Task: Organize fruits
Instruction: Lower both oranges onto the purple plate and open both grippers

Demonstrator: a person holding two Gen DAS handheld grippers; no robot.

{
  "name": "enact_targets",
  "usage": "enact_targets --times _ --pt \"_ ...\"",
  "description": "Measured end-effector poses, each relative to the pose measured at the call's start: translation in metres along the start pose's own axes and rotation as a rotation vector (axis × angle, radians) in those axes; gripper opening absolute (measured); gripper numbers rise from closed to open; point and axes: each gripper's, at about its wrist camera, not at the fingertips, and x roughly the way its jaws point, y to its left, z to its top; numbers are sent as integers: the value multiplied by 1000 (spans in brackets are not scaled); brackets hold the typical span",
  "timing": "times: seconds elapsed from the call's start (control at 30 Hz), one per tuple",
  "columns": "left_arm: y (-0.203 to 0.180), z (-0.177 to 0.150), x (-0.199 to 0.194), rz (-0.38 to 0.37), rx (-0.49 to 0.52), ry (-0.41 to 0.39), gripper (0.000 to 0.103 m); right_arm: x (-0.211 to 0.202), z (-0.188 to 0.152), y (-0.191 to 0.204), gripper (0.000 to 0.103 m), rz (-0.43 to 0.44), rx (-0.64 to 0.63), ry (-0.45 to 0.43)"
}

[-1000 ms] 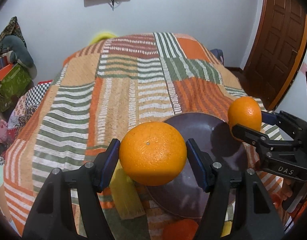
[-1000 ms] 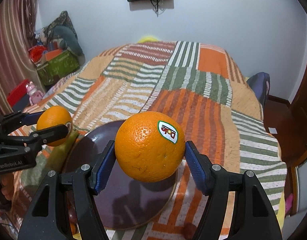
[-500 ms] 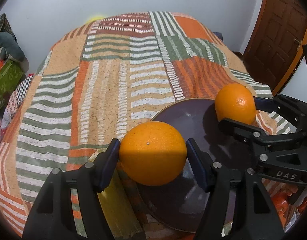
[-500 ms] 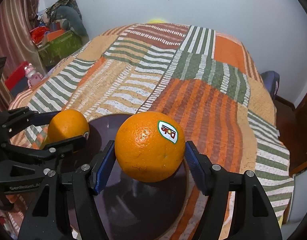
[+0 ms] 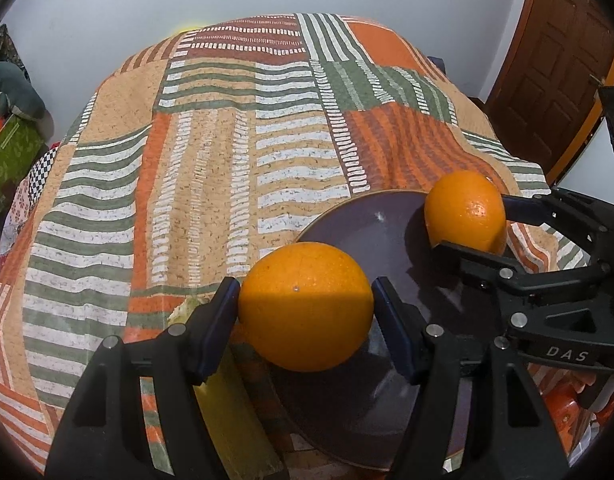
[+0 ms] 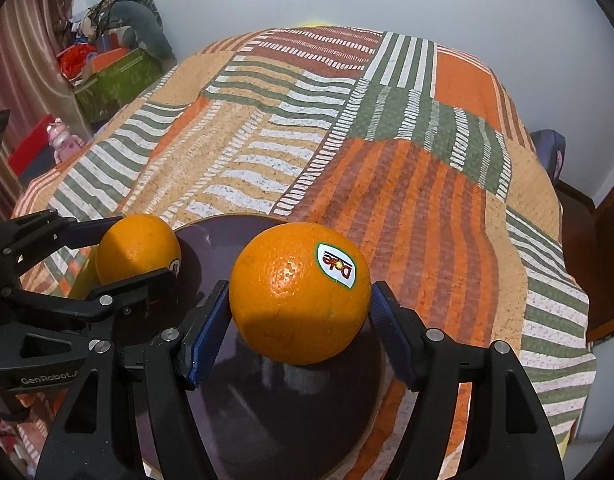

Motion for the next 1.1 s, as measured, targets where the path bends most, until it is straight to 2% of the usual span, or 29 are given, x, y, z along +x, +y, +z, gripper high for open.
enact_targets --times 0.1,0.17,0.27,0.33,0.43,0.73,1.1 --pt "1 -1 -1 -19 -6 11 68 1 1 1 67 -7 -3 8" --pt "1 -1 -4 -23 -6 9 77 1 1 1 67 -9 -5 13" --pt "0 -1 -16 36 11 -50 88 -2 3 0 73 -5 4 15" --pt "1 0 -23 41 12 -66 90 -6 5 0 78 2 11 7" --pt "5 0 -34 23 -2 -73 90 -16 6 2 79 -1 0 -18" --pt "11 -12 -89 37 -19 -142 90 -66 4 9 80 -17 -2 -115" --pt "19 -54 -149 67 -28 -162 90 -126 -36 -6 80 -68 63 -204"
